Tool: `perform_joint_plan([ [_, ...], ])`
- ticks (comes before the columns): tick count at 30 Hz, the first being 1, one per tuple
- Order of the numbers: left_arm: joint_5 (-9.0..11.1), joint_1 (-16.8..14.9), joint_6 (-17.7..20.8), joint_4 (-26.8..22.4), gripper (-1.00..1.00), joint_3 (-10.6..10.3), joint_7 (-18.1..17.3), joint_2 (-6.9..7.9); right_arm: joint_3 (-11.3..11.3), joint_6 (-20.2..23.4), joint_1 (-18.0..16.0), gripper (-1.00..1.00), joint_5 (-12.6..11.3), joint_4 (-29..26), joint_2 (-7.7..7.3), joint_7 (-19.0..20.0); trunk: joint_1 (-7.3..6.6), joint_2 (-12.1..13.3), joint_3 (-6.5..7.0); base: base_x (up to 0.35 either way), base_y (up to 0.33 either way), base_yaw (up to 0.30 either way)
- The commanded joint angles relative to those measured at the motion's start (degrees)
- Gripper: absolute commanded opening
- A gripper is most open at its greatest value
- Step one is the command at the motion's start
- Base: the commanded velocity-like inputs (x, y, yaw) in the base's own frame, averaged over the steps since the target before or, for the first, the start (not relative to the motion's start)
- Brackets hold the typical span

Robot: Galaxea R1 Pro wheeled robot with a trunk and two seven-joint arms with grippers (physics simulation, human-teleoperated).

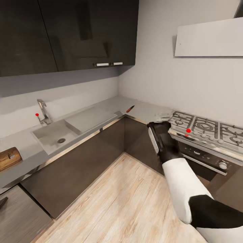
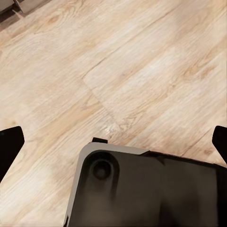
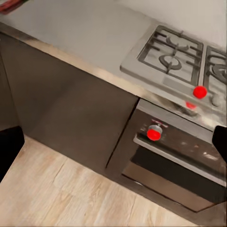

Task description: In the kitchen, take the Vidalia onion out of the sink, dice it on the chopping board with the paring knife, put the diced onion into the bowl on the countertop, then place both the paring knife and the chopping board into the sink.

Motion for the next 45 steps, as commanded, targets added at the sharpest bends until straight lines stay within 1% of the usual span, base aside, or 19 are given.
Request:
perform_joint_plan([
  [1, 0.57, 0.01, -0.02, -0.05, 1.0, 0.02, -0.32, 0.0, 0.04, 0.57, -2.06, 1.0, 0.49, 2.47, 0.01, 0.13, 0.03, -0.12, -0.12, 0.0, -0.005, 0.0],
  [4, 0.51, 0.01, 0.02, 0.06, 1.0, 0.02, -0.32, 0.0, -0.21, -0.71, -12.81, 1.0, 0.42, 16.65, 0.01, 0.13, 0.03, -0.12, -0.12, 0.066, -0.075, 0.0],
  [5, 0.51, 0.01, 0.05, 0.08, 1.0, 0.02, -0.32, 0.0, -0.24, -1.18, -14.22, 1.0, 0.38, 18.4, 0.01, 0.12, 0.03, -0.12, -0.12, 0.136, -0.132, 0.0],
  [6, 0.5, 0.01, 0.06, 0.3, 1.0, 0.02, -0.32, 0.0, -0.26, -2.25, -17.28, 1.0, 0.22, 21.78, 0.01, 0.14, 0.03, -0.12, -0.12, 0.187, -0.174, 0.0],
  [7, 0.49, -0.02, 0.06, 0.54, 1.0, 0.02, -0.32, 0.0, -0.24, -2.89, -19.2, 1.0, -0.09, 23.87, 0.01, 0.26, 0.03, -0.12, -0.12, 0.222, -0.202, 0.0],
  [8, 0.49, -0.04, 0.06, 0.6, 1.0, 0.02, -0.32, 0.0, -0.2, -3.05, -19.68, 1.0, -0.31, 24.39, 0.01, 0.3, 0.03, -0.12, -0.12, 0.231, -0.209, 0.0],
  [9, 0.49, -0.02, 0.06, 0.64, 1.0, 0.02, -0.32, 0.0, -0.17, -3.16, -19.99, 1.0, -0.71, 24.73, 0.01, 0.3, 0.03, -0.12, -0.12, 0.237, -0.213, 0.0],
  [11, 0.49, -0.04, 0.07, 0.68, 1.0, 0.02, -0.32, 0.0, -0.12, -3.25, -20.36, 1.0, -2.84, 25.18, 0.01, 0.28, 0.03, -0.12, -0.12, 0.244, -0.218, 0.0],
  [12, 0.49, -0.03, 0.07, 0.69, 1.0, 0.02, -0.32, 0.0, -0.12, -3.25, -20.39, 1.0, -3.39, 25.23, 0.01, 0.27, 0.03, -0.12, -0.12, 0.246, -0.219, 0.0],
  [14, 0.49, -0.05, 0.07, 0.7, 1.0, 0.02, -0.32, 0.0, -0.07, -3.25, -20.48, 1.0, -5.65, 25.38, 0.01, 0.22, 0.03, -0.12, -0.12, 0.248, -0.22, 0.0],
  [18, 0.49, -0.01, 0.07, 0.71, 1.0, 0.02, -0.32, 0.0, -0.02, -3.28, -20.52, 1.0, -7.73, 25.68, 0.01, 0.18, 0.03, -0.12, -0.12, 0.25, -0.22, 0.0],
  [23, 0.49, -0.01, 0.07, 0.71, 1.0, 0.02, -0.37, 0.0, -0.01, -3.52, -20.53, 1.0, -8.25, 26.16, 0.01, 0.26, 0.03, -0.12, -0.12, 0.282, -0.122, 0.053],
  [37, 0.49, -0.03, 0.07, 0.75, 1.0, 0.02, -0.4, 0.0, -0.01, -3.78, -20.53, 1.0, -8.3, 26.82, 0.01, 0.35, 0.03, -0.12, -0.12, 0.313, -0.007, 0.232],
  [45, 0.49, -0.07, 0.08, 0.87, 1.0, 0.02, -0.37, 0.0, -0.01, -3.94, -20.53, 1.0, -8.27, 28.4, 0.01, 0.47, 0.03, -0.12, -0.12, 0.306, -0.112, 0.05],
])
